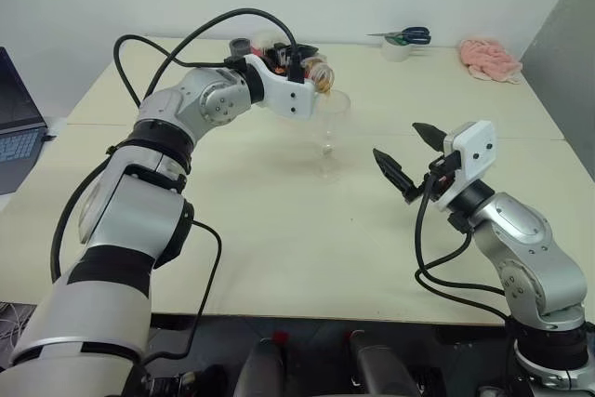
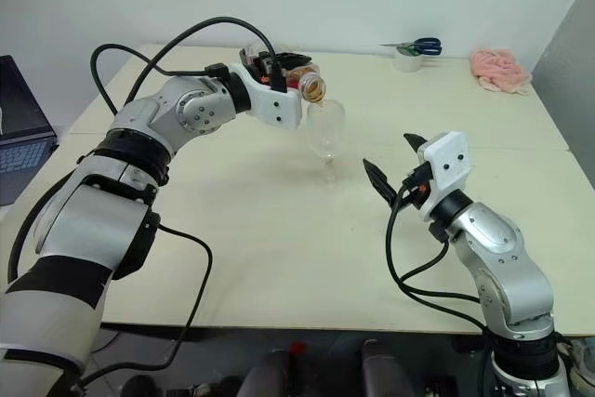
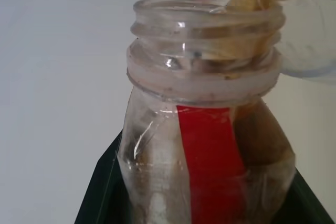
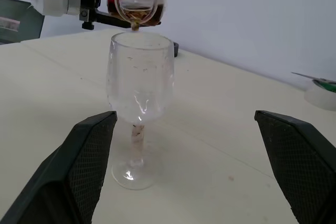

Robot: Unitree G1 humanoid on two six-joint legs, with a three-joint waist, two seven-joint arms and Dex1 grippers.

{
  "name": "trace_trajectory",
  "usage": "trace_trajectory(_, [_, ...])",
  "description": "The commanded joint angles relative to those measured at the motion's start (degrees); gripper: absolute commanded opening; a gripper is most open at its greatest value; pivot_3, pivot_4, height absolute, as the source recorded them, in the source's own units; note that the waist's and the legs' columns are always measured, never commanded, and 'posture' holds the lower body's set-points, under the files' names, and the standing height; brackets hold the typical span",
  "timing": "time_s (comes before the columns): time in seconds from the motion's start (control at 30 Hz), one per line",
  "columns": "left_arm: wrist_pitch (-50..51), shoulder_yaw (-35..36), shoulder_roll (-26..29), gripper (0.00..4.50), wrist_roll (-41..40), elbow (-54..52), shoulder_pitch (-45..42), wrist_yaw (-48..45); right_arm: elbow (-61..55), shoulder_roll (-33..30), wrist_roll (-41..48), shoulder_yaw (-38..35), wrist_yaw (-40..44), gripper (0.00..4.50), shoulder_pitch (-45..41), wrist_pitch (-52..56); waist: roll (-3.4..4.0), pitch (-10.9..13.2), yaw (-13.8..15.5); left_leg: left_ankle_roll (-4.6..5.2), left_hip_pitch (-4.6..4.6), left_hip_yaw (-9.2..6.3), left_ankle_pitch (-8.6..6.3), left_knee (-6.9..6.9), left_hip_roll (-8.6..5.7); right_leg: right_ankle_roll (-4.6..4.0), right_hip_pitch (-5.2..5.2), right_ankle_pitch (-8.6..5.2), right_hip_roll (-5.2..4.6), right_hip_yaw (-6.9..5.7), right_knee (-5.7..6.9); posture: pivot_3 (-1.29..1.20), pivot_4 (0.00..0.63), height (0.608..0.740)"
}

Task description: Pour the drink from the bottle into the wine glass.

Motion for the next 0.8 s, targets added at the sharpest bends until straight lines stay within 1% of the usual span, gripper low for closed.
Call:
trace_trajectory(0.03, [-0.47, -0.12, 1.2, 1.69, 0.71, -0.41, -3.36, 2.68, -0.76, 0.21, -0.15, -0.28, 0.21, 4.5, -1.03, -1.59, 0.0, 0.0, 0.0, 0.0, 0.0, 0.0, 0.0, 0.0, 0.0, 0.0, 0.0, 0.0, 0.0, 0.0, 0.0, 0.0, 0.15, 0.74])
trace_trajectory(0.3, [-0.83, -1.21, 1.33, 1.69, 2.29, 0.22, -4.84, 5.51, -0.45, 0.58, -0.34, 0.21, 0.52, 4.5, -1.25, -1.85, 0.0, 0.0, 0.0, 0.0, 0.0, 0.0, 0.0, 0.02, 0.0, 0.0, 0.0, 0.0, 0.0, 0.0, 0.02, 0.0, 0.15, 0.74])
trace_trajectory(0.8, [-0.8, -2.74, 2.45, 1.69, 3.53, 1.93, -6.38, 6.98, 0.84, 0.74, -0.17, 0.78, 0.73, 4.5, -1.06, -2.59, 0.0, 0.0, -0.01, 0.0, -0.01, 0.0, 0.0, 0.1, 0.0, 0.0, 0.0, 0.0, 0.0, 0.0, 0.07, 0.0, 0.15, 0.74])
